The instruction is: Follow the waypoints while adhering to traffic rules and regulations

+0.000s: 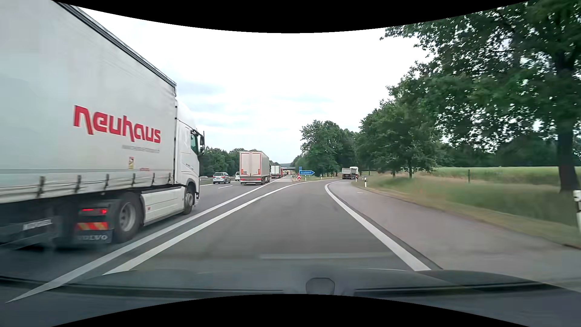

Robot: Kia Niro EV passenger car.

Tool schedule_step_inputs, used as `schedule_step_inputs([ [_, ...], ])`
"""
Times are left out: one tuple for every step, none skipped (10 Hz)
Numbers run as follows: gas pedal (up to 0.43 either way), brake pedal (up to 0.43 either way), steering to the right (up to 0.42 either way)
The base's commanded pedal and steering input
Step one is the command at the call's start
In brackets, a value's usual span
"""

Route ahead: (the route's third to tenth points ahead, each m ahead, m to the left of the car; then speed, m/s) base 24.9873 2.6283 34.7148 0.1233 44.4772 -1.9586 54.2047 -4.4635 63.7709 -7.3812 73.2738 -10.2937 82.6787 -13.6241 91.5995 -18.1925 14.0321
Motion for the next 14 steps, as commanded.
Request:
schedule_step_inputs([
  [0.169,0.0,0.008],
  [0.169,0.0,0.009],
  [0.169,0.0,0.008],
  [0.169,0.0,0.008],
  [0.169,0.0,0.008],
  [0.169,0.0,0.009],
  [0.169,0.0,0.009],
  [0.169,0.0,0.01],
  [0.169,0.0,0.011],
  [0.169,0.0,0.012],
  [0.169,0.0,0.012],
  [0.169,0.0,0.014],
  [0.169,0.0,0.016],
  [0.157,0.0,0.02],
])
